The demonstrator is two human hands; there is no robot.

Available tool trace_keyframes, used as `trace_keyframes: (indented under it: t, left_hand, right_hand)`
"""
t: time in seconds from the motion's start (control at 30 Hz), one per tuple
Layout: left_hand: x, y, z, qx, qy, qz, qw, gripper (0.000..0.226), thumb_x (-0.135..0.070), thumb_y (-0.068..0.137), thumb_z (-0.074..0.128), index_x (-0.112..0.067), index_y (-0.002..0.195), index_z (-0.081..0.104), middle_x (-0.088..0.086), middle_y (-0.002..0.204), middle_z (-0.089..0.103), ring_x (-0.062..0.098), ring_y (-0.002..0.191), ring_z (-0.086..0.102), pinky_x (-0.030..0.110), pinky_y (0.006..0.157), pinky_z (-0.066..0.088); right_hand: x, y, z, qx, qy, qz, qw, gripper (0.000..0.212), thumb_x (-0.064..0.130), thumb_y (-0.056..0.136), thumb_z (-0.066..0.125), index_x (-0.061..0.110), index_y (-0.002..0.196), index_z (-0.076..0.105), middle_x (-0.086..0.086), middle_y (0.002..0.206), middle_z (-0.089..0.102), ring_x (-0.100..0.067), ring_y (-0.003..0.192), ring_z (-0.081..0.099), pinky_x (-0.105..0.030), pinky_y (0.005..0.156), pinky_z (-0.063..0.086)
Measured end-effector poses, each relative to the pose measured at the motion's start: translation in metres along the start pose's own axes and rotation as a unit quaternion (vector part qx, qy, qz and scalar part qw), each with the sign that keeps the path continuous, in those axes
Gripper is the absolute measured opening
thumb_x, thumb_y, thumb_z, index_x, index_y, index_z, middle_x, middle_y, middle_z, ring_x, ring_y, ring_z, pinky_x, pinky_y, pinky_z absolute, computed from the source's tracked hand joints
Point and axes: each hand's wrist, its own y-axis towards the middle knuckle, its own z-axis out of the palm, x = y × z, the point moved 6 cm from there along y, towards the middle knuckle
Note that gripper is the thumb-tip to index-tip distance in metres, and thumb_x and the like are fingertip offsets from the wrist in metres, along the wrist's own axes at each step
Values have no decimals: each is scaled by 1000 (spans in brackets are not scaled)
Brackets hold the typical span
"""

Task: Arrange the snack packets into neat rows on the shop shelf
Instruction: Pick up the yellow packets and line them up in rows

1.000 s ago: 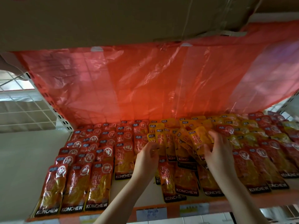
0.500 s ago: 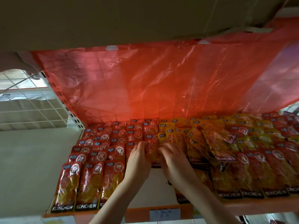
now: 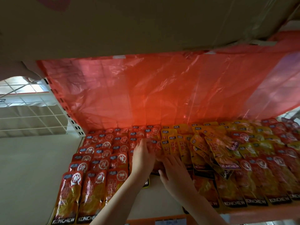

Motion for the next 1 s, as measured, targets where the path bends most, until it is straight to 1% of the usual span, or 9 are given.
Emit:
trace_keyframes:
  t: [0.13, 0.37, 0.5, 0.6, 0.67, 0.73, 0.87, 0.93, 1.0]
  left_hand:
    - [-4, 3, -6, -8, -40, -9, 999, 32, -20, 84, 66, -21, 115, 59, -8, 92, 66, 6, 78, 62, 24, 63, 54]
    - [-16, 6, -23, -13, -94, 10, 995, 9, -14, 86, 62, -16, 86, 70, -3, 66, 65, 1, 48, 53, 15, 43, 40]
    - [-13, -2, -50, -3, -305, -45, 951, 14, -5, 86, 63, -17, 83, 68, 11, 74, 69, 24, 62, 66, 38, 60, 57]
    - [-12, -15, -64, 50, -367, -58, 927, 19, 0, 83, 64, -17, 92, 65, 2, 75, 70, 16, 65, 69, 29, 56, 57]
    - [-8, -24, -63, 110, -325, -65, 937, 25, 1, 81, 65, -13, 101, 65, 1, 77, 69, 13, 68, 69, 23, 58, 55]
    - [-1, -32, -60, 167, -239, -45, 955, 35, 2, 80, 66, -11, 112, 61, -4, 83, 69, 7, 73, 68, 20, 63, 54]
    - [16, -43, -59, 190, 110, 95, 971, 56, -16, 84, 67, -29, 135, 46, -17, 125, 55, -2, 113, 49, 19, 94, 43]
    - [21, -50, -55, 187, 230, 151, 943, 59, -21, 87, 61, -35, 139, 37, -18, 142, 38, 6, 131, 30, 28, 109, 29]
    - [26, -57, -47, 202, 273, 181, 923, 59, -21, 89, 56, -36, 140, 34, -18, 147, 30, 10, 137, 20, 31, 113, 22]
  right_hand:
    - [-5, 0, 0, -14, 31, 23, 999, 35, 20, 86, 54, 14, 120, 52, 3, 110, 58, -13, 105, 52, -28, 93, 45]
    - [0, 4, -10, 11, 133, 54, 990, 57, 59, 93, 21, 17, 116, 51, 8, 105, 52, -7, 98, 48, -14, 85, 39]
    - [-5, 2, -23, -14, 279, 128, 951, 48, 72, 86, 26, 40, 119, 40, 21, 111, 49, 8, 103, 50, -3, 82, 36]
    - [1, 4, -24, 30, 400, 196, 895, 52, 71, 82, 37, 39, 123, 38, 28, 112, 46, 27, 97, 45, 1, 75, 37]
    - [6, 5, -19, 53, 497, 229, 835, 50, 54, 83, 50, 30, 126, 41, 18, 112, 54, 20, 93, 54, -5, 70, 45]
    - [7, 4, -15, 52, 536, 261, 801, 54, 44, 80, 60, 25, 128, 44, 1, 115, 60, -4, 93, 66, -20, 68, 54]
    - [5, 2, -21, 36, 371, 240, 896, 49, 44, 86, 55, 30, 131, 41, 15, 128, 44, 0, 114, 44, -17, 90, 39]
    - [6, 1, -24, 22, 321, 225, 920, 47, 36, 90, 55, 25, 133, 38, 16, 121, 42, 0, 108, 43, -10, 82, 37]
    - [9, 0, -22, 20, 298, 216, 929, 44, 27, 91, 57, 23, 131, 38, 14, 107, 48, -9, 94, 56, -18, 75, 47]
